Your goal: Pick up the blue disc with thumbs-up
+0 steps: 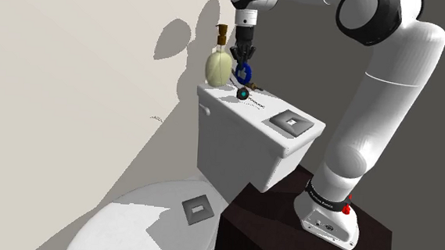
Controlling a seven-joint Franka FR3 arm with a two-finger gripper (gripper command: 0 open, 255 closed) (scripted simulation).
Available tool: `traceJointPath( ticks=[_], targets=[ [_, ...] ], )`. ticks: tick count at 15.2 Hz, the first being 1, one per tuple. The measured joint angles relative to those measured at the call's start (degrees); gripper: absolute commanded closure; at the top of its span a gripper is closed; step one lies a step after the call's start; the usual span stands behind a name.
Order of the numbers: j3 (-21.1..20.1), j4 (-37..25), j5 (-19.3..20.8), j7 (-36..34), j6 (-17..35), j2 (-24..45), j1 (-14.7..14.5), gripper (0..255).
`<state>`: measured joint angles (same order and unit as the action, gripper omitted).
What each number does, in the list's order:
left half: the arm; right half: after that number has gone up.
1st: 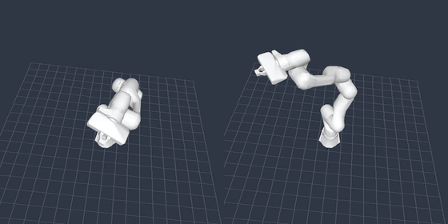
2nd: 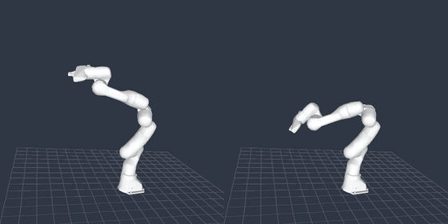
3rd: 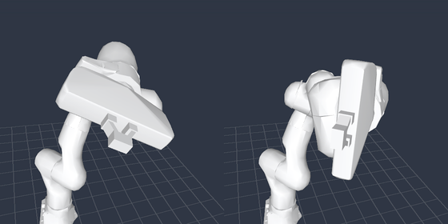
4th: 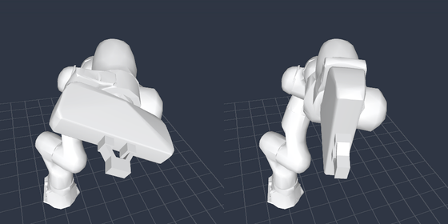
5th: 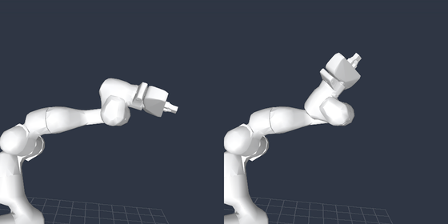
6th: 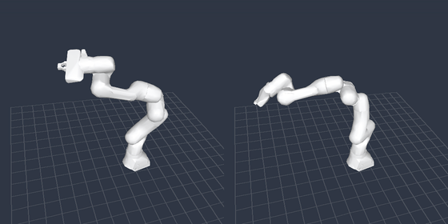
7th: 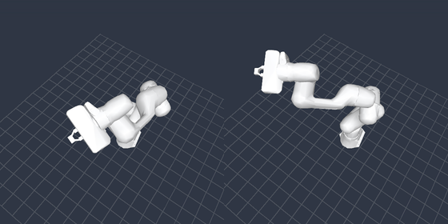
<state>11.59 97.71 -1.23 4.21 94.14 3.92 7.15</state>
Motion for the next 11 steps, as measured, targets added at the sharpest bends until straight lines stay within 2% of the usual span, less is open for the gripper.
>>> traceJointPath(
  ticks=[11],
  targets=[
    [0.15,-9.79,-0.21,0.18,-8.55,1.26,0.22,255]
  ],
)
